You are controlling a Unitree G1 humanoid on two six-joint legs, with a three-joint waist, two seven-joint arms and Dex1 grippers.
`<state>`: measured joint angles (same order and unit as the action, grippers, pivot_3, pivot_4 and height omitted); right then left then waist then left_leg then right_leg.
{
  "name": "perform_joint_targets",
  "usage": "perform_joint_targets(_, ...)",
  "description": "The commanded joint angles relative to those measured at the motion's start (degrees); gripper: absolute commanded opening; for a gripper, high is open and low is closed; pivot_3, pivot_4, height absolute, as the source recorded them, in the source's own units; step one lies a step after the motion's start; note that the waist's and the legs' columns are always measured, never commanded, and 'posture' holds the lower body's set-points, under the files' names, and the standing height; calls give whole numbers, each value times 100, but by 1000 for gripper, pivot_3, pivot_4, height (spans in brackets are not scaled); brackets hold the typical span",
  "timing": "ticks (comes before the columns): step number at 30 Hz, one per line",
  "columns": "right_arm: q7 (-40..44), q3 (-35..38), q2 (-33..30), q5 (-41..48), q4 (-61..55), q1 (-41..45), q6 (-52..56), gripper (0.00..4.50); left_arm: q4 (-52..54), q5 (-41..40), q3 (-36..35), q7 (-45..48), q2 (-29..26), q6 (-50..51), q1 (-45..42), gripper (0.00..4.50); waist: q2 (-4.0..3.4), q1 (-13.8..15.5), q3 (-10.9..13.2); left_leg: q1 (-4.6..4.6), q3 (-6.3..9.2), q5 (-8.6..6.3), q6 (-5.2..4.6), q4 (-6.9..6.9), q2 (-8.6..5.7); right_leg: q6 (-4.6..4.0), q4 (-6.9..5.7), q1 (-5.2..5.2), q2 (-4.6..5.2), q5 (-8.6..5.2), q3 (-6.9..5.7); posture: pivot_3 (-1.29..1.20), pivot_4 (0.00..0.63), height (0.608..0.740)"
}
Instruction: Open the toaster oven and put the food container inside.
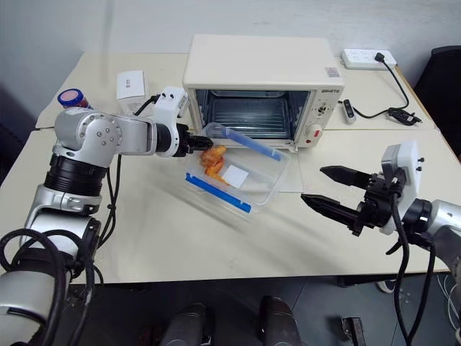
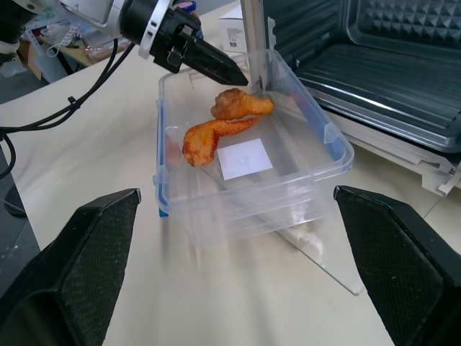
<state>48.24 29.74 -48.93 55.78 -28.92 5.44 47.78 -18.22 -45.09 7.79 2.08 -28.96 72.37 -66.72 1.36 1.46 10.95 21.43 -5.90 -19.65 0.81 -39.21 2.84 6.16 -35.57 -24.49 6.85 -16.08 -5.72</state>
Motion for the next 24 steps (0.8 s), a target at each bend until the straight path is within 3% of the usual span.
perform_joint_targets(1, 103, 94, -130, -89, -22, -44, -223, 4500, 703, -66, -654, 383, -58, -6, 31, 2881, 0, -11, 0, 0, 0, 0, 0, 0, 0, 0, 0, -1, 0, 0, 0, 0, 150, 740)
perform_joint_targets(6, 209, -45, -151, 73, -244, -73, -157, 4500, 1712, -484, -1625, 1139, -592, 125, 647, 2881, 0, -36, 0, -3, 1, 1, 2, 1, 3, 0, -5, -1, 0, 0, 2, 0, 150, 740)
perform_joint_targets(7, 198, -81, -139, 116, -284, -69, -140, 4316, 1883, -538, -1724, 1333, -723, 102, 789, 2911, 0, -41, 0, -7, 0, 1, 3, 3, 4, 0, -10, -1, 0, 0, 3, 0, 150, 740)
perform_joint_targets(10, 171, -227, -98, 459, -498, -72, -8, 3579, 2491, -859, -2103, 2378, -1283, -152, 1444, 2316, 0, -28, 0, -10, 1, 3, 6, 2, 5, -2, -16, -1, 0, -1, 3, 0, 150, 740)
perform_joint_targets(17, -55, -1013, 3, 561, -833, -23, 60, 1160, 3449, -901, -1966, 4979, -2597, -951, 3194, 163, 1, 15, -1, -12, 4, 2, 4, 0, 4, -5, -8, 7, 1, -3, 3, 0, 150, 740)
perform_joint_targets(20, -217, -1680, 98, 141, -914, 75, -23, 190, 3547, -359, -1533, 5665, -2851, -1682, 3634, 0, 2, 13, -2, -10, 7, 2, 3, -1, 4, -7, -3, 8, 1, -3, 1, 0, 150, 740)
perform_joint_targets(24, -569, -2546, 343, -646, -721, 433, -175, 41, 3266, 440, -838, 5802, -2695, -2370, 3556, 0, 2, 2, -2, -9, 6, 2, 3, -1, 4, -10, -5, 5, 0, -5, 1, 0, 150, 740)
